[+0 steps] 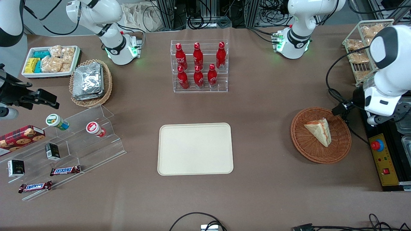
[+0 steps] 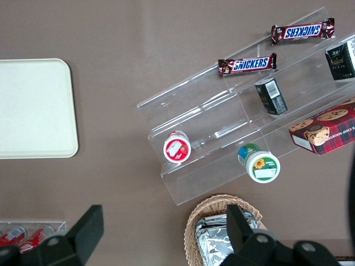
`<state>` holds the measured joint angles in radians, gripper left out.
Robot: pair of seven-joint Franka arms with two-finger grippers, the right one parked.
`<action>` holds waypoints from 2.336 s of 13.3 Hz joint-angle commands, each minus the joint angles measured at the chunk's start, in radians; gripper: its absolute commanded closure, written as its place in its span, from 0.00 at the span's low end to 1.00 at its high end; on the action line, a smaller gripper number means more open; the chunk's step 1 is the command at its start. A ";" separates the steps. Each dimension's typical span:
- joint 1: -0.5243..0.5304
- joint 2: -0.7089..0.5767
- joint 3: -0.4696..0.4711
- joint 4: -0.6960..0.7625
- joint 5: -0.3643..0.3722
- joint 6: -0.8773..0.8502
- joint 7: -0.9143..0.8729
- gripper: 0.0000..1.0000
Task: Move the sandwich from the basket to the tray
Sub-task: 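Move the left gripper over the wrapped sandwich in the wicker basket, then lower the open left gripper around the sandwich's upright edge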
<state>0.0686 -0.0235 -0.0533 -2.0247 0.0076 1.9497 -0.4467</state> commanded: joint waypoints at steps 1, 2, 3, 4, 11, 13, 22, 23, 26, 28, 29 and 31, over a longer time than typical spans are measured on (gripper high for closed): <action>-0.001 -0.035 -0.002 -0.148 0.067 0.153 -0.073 0.00; -0.001 -0.027 -0.002 -0.184 0.077 0.214 -0.093 0.00; -0.001 -0.009 -0.002 -0.201 0.077 0.254 -0.110 0.00; 0.000 0.007 -0.002 -0.207 0.077 0.277 -0.115 0.00; 0.036 0.100 0.000 -0.232 0.077 0.426 -0.193 0.00; 0.034 0.123 -0.002 -0.238 0.077 0.466 -0.216 0.00; 0.030 0.223 -0.002 -0.288 0.077 0.655 -0.313 0.00; 0.030 0.232 -0.002 -0.296 0.078 0.676 -0.316 0.00; 0.030 0.257 0.000 -0.319 0.077 0.727 -0.320 0.00; 0.030 0.269 0.000 -0.325 0.077 0.745 -0.322 0.00; 0.030 0.274 0.000 -0.327 0.077 0.753 -0.322 0.01; 0.031 0.280 0.000 -0.341 0.080 0.779 -0.322 0.17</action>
<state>0.0982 0.2582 -0.0523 -2.3398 0.0634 2.6875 -0.7421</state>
